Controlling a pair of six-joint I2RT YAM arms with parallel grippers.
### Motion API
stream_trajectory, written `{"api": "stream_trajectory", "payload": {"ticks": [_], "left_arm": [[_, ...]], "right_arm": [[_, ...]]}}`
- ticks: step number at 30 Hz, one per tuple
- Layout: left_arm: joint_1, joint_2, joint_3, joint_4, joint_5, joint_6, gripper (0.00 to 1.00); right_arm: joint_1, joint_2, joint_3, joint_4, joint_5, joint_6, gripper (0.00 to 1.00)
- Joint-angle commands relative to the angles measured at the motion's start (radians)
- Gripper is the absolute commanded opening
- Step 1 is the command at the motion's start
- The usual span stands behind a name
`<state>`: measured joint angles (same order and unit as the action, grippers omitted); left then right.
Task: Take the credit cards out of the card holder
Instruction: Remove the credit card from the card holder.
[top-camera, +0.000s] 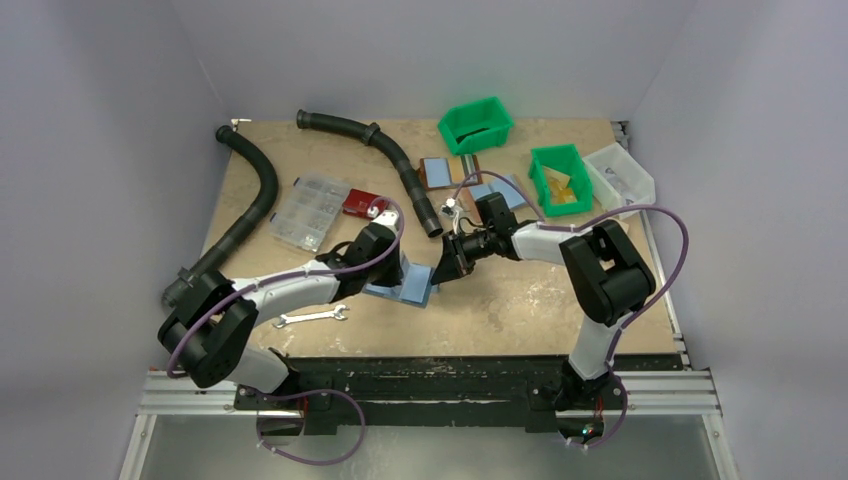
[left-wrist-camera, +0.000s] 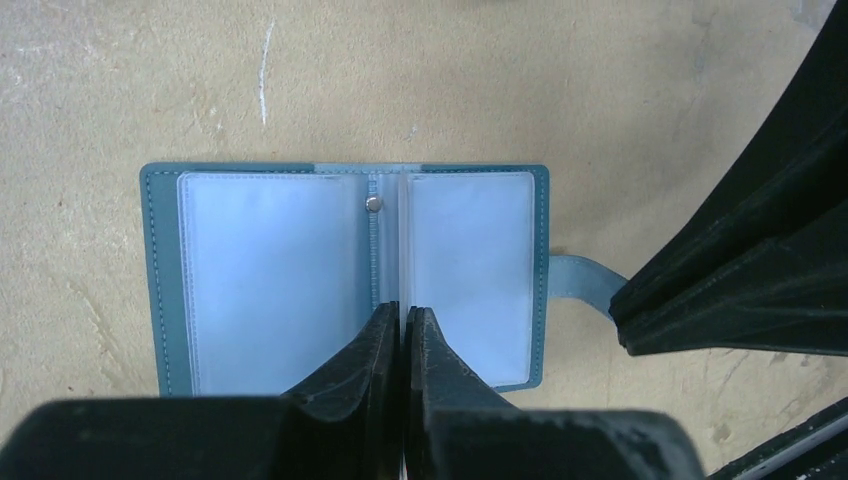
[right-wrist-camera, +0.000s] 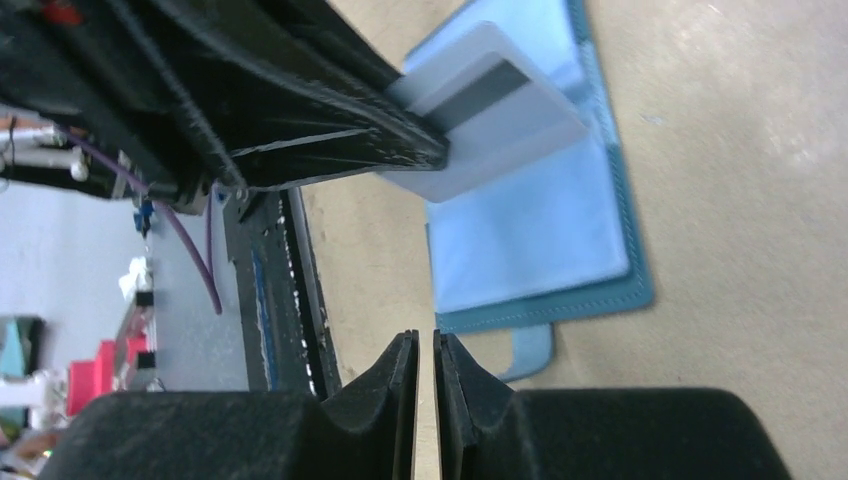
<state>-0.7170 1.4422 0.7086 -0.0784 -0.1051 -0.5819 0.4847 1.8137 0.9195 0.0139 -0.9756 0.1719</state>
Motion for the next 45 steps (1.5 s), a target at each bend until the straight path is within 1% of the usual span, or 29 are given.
{"api": "stream_trajectory", "payload": {"ticks": [1,4,6,9,12,16,20,24,30,32,36,41,45], "left_arm": [[0.018,-0.052,-0.031,0.107,0.059,-0.037,0.0],[0.018,-0.102,-0.092,0.195,0.111,-0.093,0.0],[0.018,-0.137,-0.14,0.271,0.147,-0.134,0.0],[0.018,-0.187,-0.22,0.399,0.178,-0.201,0.0],[0.017,-0.227,-0.279,0.515,0.192,-0.255,0.0],[0.018,-0.273,-0.339,0.617,0.192,-0.305,0.0],[0.018,-0.292,-0.393,0.732,0.197,-0.349,0.0],[0.018,-0.293,-0.435,0.829,0.19,-0.374,0.0],[0.019,-0.292,-0.471,0.929,0.195,-0.404,0.0],[0.018,-0.292,-0.48,0.959,0.2,-0.412,0.0],[0.019,-0.265,-0.489,1.029,0.232,-0.43,0.0],[0.018,-0.224,-0.495,1.12,0.263,-0.45,0.0],[0.019,-0.189,-0.497,1.15,0.27,-0.459,0.0]], "right_arm": [[0.006,-0.017,0.085,-0.158,-0.13,-0.262,0.2],[0.006,-0.046,0.122,-0.26,-0.141,-0.377,0.23],[0.006,-0.067,0.133,-0.297,-0.147,-0.423,0.25],[0.005,-0.086,0.138,-0.327,-0.156,-0.46,0.29],[0.006,-0.081,0.135,-0.325,-0.161,-0.459,0.32],[0.006,-0.069,0.125,-0.286,-0.177,-0.403,0.37],[0.006,-0.062,0.101,-0.201,-0.241,-0.298,0.41],[0.006,-0.06,0.08,-0.123,-0.289,-0.209,0.42],[0.005,-0.048,0.068,-0.065,-0.249,-0.115,0.45],[0.006,-0.046,0.063,-0.045,-0.252,-0.089,0.48],[0.004,-0.042,0.049,0.016,-0.287,-0.027,0.51],[0.003,-0.04,0.032,0.095,-0.337,0.06,0.51],[0.003,-0.046,0.018,0.175,-0.387,0.136,0.46]]}}
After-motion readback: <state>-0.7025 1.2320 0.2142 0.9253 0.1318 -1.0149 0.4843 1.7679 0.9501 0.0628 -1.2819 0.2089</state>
